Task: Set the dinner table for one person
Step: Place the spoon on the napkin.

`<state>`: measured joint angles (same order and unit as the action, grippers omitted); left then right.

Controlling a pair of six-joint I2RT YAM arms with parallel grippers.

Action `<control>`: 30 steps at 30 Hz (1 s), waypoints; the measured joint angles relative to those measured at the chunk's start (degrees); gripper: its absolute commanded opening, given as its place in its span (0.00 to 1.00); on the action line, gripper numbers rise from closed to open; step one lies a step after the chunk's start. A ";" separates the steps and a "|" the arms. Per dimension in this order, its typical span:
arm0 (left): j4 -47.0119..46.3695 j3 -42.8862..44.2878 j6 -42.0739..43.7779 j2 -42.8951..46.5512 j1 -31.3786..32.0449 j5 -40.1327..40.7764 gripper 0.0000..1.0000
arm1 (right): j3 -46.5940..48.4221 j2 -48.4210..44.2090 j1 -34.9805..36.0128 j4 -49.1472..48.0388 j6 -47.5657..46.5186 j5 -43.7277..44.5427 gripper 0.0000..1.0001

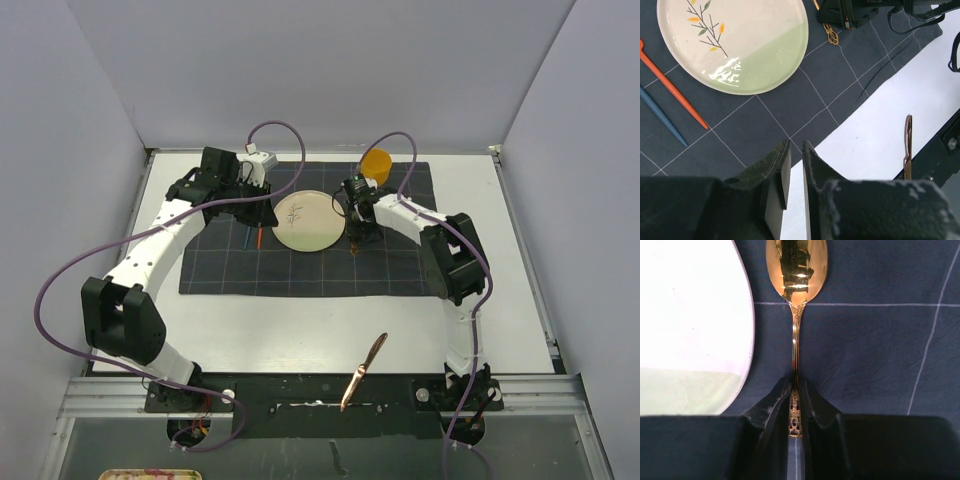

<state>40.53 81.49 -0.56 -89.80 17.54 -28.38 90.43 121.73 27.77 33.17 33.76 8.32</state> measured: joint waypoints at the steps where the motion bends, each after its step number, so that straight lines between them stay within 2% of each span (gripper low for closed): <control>1: -0.02 0.00 0.00 -0.07 0.00 0.00 0.15 | 0.00 0.00 0.00 0.02 -0.02 0.00 0.12; 13: -0.02 0.00 0.00 -0.11 0.00 -0.15 0.15 | 0.13 0.00 0.00 0.37 -0.50 0.02 0.20; 30: -0.04 0.00 0.15 -0.11 0.00 -0.15 0.23 | 2.84 0.00 0.00 0.90 -2.45 0.02 0.20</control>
<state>40.49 81.49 -0.40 -89.91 17.54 -28.53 93.27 121.73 27.77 34.06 31.31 8.34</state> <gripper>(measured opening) 0.221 0.197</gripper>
